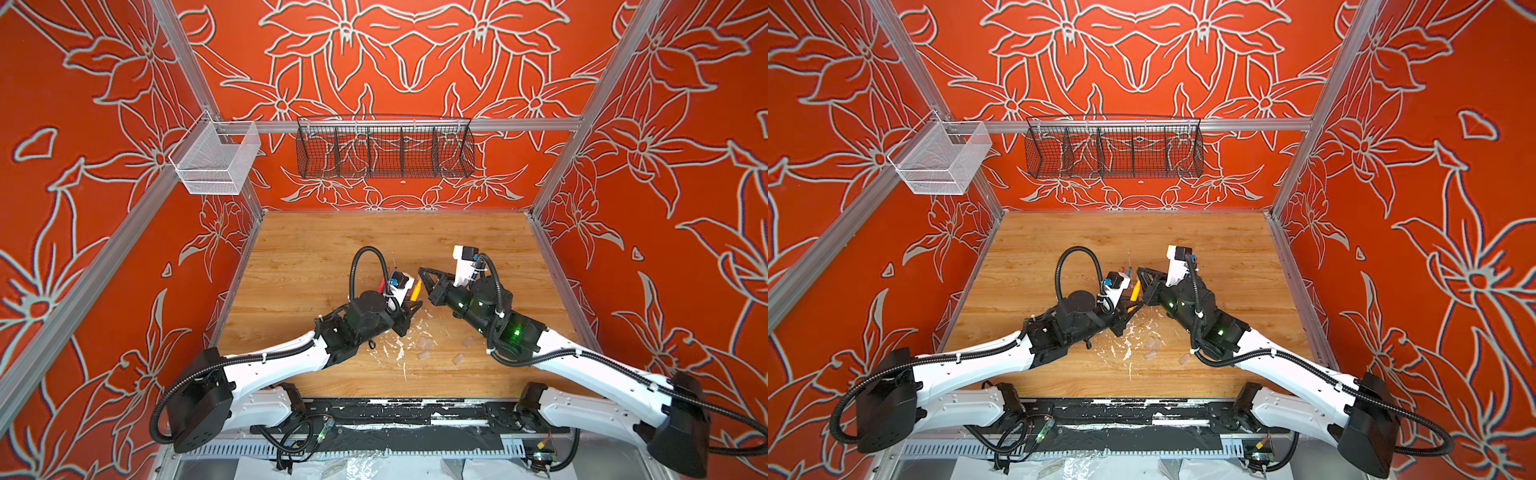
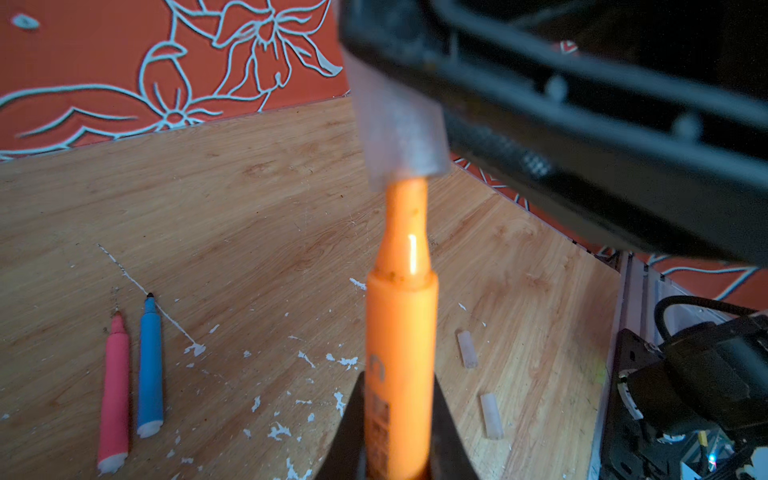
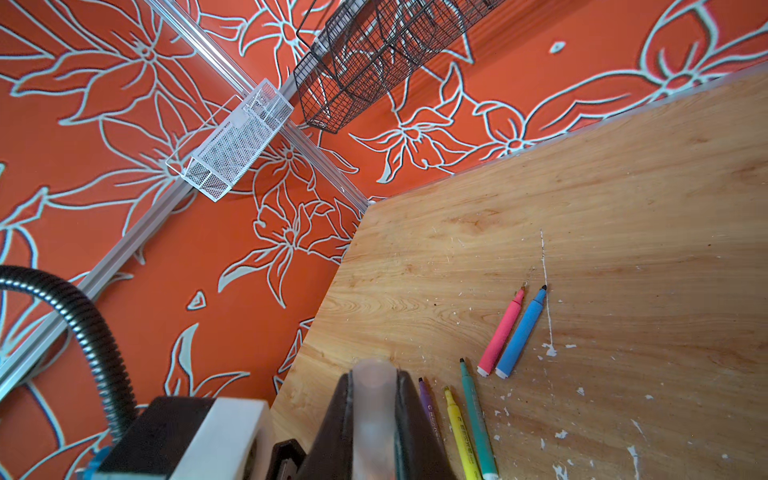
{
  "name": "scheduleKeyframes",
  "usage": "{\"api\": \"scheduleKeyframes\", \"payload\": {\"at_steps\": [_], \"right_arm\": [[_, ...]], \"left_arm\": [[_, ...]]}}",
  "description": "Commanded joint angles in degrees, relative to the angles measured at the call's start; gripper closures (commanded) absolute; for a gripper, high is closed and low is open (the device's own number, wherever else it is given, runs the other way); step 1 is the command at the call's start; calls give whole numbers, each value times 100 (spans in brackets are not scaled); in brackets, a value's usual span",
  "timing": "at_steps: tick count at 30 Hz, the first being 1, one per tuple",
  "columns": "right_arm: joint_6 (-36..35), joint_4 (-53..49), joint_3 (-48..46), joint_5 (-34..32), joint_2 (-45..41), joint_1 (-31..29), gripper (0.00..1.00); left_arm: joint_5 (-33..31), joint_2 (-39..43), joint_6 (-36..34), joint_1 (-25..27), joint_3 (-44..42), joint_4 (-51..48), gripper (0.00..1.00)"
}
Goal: Insert the pens into the pen caps
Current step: 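Lower the white cap onto the orange marker tip held by the left gripper, then press the cap down onto the marker, then open the right gripper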
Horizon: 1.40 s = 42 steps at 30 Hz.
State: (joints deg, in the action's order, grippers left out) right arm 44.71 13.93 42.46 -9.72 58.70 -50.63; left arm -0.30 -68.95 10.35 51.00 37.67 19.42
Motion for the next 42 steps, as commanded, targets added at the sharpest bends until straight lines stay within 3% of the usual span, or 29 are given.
{"api": "scheduleKeyframes", "payload": {"at_steps": [1,5,12,16,30,37,42], "right_arm": [[-94,-72,-53,-382,-126,-70,100],[-132,-87,-19,-429,-144,-203,100],[-63,-805,126,-1452,-70,-894,100],[-8,-953,218,-1599,70,-1118,100],[-193,-1064,443,-1337,-297,-1300,49],[-76,-1810,571,-2120,-797,-1292,57],[-235,-1792,699,-2101,-872,-1249,59]], "left_arm": [[-23,121,-59,-3,-64,156,100],[-84,128,-59,-3,-58,130,100],[-208,152,-25,-3,-58,106,100],[-208,162,-24,-3,-58,96,100],[-172,213,-32,-5,-64,86,100],[-65,271,-41,-3,-107,127,100],[193,353,-146,-7,-218,306,100]]}}
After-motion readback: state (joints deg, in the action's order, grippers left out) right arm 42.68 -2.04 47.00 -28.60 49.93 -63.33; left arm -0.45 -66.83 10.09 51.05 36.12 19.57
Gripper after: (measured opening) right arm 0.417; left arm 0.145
